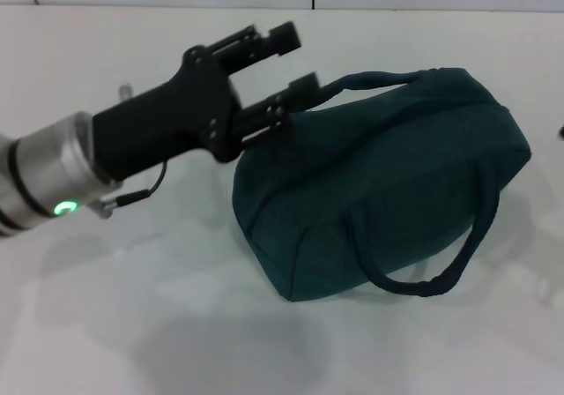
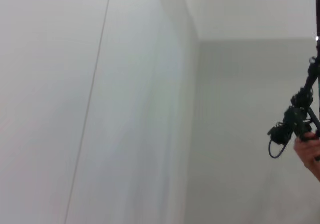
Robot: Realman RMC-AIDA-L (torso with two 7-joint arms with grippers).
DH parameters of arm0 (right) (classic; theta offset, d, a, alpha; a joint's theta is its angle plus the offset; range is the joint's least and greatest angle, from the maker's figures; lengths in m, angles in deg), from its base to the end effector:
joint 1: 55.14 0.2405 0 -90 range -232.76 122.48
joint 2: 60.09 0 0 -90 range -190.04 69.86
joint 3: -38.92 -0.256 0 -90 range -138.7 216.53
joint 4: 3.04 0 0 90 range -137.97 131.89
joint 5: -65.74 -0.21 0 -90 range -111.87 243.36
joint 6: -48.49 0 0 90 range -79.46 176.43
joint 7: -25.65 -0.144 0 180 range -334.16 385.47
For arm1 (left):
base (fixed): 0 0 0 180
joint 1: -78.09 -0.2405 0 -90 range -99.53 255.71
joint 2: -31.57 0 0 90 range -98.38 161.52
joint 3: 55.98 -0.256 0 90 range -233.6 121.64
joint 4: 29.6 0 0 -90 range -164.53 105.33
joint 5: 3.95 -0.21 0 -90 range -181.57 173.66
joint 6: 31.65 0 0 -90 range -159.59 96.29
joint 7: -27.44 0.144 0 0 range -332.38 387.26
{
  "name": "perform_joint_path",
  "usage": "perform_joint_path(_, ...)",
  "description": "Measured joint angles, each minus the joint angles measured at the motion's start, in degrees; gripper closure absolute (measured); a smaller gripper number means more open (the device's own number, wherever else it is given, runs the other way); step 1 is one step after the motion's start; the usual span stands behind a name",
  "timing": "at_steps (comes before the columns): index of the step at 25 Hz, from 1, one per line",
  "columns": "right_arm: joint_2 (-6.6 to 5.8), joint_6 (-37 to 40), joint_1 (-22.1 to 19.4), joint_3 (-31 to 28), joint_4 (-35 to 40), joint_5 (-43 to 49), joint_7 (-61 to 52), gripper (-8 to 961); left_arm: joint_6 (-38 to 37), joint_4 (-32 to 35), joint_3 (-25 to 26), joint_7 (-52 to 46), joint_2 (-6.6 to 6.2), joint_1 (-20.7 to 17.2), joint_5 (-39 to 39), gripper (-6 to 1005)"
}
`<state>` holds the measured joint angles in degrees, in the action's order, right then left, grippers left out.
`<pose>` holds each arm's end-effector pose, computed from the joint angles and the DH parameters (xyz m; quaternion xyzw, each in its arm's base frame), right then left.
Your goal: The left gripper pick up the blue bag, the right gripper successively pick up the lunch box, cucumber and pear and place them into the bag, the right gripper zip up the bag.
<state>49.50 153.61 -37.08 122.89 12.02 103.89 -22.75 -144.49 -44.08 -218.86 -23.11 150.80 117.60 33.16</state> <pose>0.2817 0.2586 0.0428 -0.8112 0.1144 0.5225 0.2364 -0.2158 0.3016 -0.0030 -0.8436 -0.0849 -0.5153 0.1246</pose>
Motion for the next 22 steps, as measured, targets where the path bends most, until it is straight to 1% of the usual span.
perform_joint_path(2,-0.77,1.98,0.81,-0.06,2.97,4.47,-2.12,428,-0.68,0.05,-0.02,1.55,0.04,-0.69,-0.21,370)
perform_joint_path(3,-1.03,2.27,1.22,-0.17,4.66,6.63,-3.34,406,-2.12,0.34,-0.04,4.90,0.09,-2.78,-1.01,347)
perform_joint_path(4,-1.13,2.35,1.86,-0.23,6.99,9.74,-4.78,406,-2.42,0.61,-0.05,5.77,0.11,-3.25,-1.07,347)
perform_joint_path(6,-1.04,2.15,2.43,-0.33,8.51,11.87,-5.45,407,-3.05,2.15,-0.07,9.52,0.18,-5.21,-1.29,347)
perform_joint_path(9,-0.36,0.86,3.78,-0.46,10.13,14.36,-5.69,408,-3.16,4.79,-0.06,15.40,0.21,-8.00,-1.22,347)
perform_joint_path(13,0.85,-2.87,5.06,-0.48,10.47,15.50,-5.36,408,-2.96,5.57,-0.01,18.65,0.25,-10.53,-1.23,347)
perform_joint_path(16,1.72,-5.83,5.43,-0.47,11.81,17.07,-5.31,407,-2.90,5.17,0.00,18.96,0.08,-11.35,-1.52,347)
perform_joint_path(22,2.45,-7.22,6.39,-0.48,12.27,17.77,-5.15,407,-2.89,3.95,0.00,19.14,0.03,-11.64,-1.57,347)
